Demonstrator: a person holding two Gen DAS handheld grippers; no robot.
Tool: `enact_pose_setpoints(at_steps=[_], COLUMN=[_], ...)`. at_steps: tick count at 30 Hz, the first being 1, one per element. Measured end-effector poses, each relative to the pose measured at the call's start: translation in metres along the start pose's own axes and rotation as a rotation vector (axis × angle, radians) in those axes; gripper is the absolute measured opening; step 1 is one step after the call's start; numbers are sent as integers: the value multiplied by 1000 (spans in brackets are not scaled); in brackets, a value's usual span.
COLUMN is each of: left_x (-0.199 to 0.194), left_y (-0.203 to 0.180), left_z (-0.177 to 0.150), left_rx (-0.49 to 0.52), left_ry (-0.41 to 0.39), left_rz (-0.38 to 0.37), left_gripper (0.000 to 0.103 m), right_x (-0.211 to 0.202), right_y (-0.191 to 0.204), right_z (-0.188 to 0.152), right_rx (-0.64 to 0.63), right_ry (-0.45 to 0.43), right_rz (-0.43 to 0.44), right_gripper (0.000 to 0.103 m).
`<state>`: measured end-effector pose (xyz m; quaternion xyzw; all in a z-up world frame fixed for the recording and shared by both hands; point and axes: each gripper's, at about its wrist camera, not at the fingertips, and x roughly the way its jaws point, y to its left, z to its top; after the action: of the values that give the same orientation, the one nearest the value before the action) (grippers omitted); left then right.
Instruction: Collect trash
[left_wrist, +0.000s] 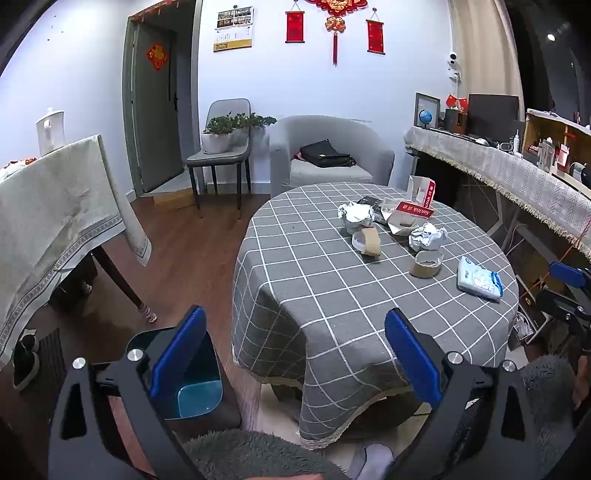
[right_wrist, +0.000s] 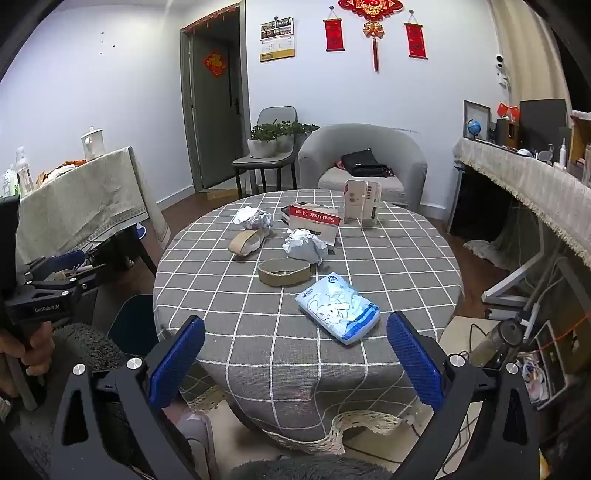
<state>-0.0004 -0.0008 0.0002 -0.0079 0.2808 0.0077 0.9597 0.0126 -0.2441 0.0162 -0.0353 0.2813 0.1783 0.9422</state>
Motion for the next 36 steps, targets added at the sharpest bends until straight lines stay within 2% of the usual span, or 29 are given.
enact_pose_setpoints(at_steps=[36], left_x=[1], left_y=[0], left_z=[0], left_rx=[-1], left_ry=[9], left_rz=[1], left_gripper=[99], right_x=[3], right_y=[3], right_z=[-1], right_rx=[-5], right_ry=[7], right_rz=[-3], right_gripper=[100])
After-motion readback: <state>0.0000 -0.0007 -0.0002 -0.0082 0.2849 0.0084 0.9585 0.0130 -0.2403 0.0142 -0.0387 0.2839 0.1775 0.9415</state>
